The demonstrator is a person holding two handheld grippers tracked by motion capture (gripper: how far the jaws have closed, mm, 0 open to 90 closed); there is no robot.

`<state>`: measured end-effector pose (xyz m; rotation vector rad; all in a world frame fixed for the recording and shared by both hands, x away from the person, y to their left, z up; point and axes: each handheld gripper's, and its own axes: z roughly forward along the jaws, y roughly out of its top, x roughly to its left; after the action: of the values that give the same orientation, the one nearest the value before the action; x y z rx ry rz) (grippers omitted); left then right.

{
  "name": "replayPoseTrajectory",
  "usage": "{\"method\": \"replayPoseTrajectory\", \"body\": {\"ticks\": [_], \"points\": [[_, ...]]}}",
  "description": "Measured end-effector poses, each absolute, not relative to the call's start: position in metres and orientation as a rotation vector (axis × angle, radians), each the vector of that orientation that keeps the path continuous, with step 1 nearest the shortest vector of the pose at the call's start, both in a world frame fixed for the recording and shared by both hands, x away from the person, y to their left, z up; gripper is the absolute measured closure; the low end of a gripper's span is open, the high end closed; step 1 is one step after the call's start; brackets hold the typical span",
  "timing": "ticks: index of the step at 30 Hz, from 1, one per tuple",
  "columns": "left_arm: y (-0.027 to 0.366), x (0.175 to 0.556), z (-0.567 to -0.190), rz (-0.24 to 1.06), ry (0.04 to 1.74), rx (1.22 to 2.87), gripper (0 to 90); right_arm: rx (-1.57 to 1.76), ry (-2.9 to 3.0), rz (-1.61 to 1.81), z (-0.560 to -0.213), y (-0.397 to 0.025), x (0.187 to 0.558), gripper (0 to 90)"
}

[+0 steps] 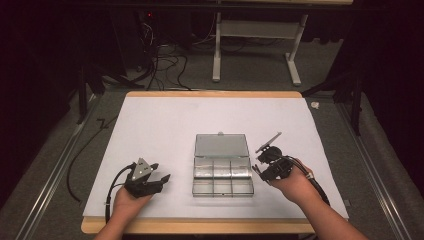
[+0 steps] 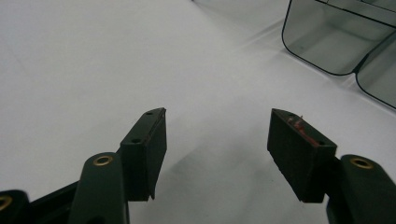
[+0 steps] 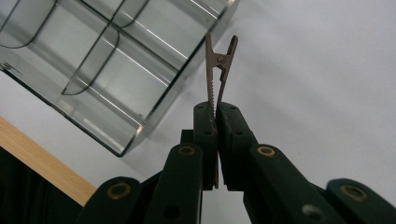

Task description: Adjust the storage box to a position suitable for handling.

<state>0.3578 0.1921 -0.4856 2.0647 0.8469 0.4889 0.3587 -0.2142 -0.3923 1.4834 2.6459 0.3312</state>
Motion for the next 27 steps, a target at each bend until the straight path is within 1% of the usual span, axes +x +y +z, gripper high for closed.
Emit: {"method": "replayPoseTrajectory", "body": {"ticks": [27], "points": [[0.192,0.358,-0.486,0.488,0.843,2.069,37.9,1.409,2.697,0.351,-0.386,-0.179,0.369,87.4]]}}
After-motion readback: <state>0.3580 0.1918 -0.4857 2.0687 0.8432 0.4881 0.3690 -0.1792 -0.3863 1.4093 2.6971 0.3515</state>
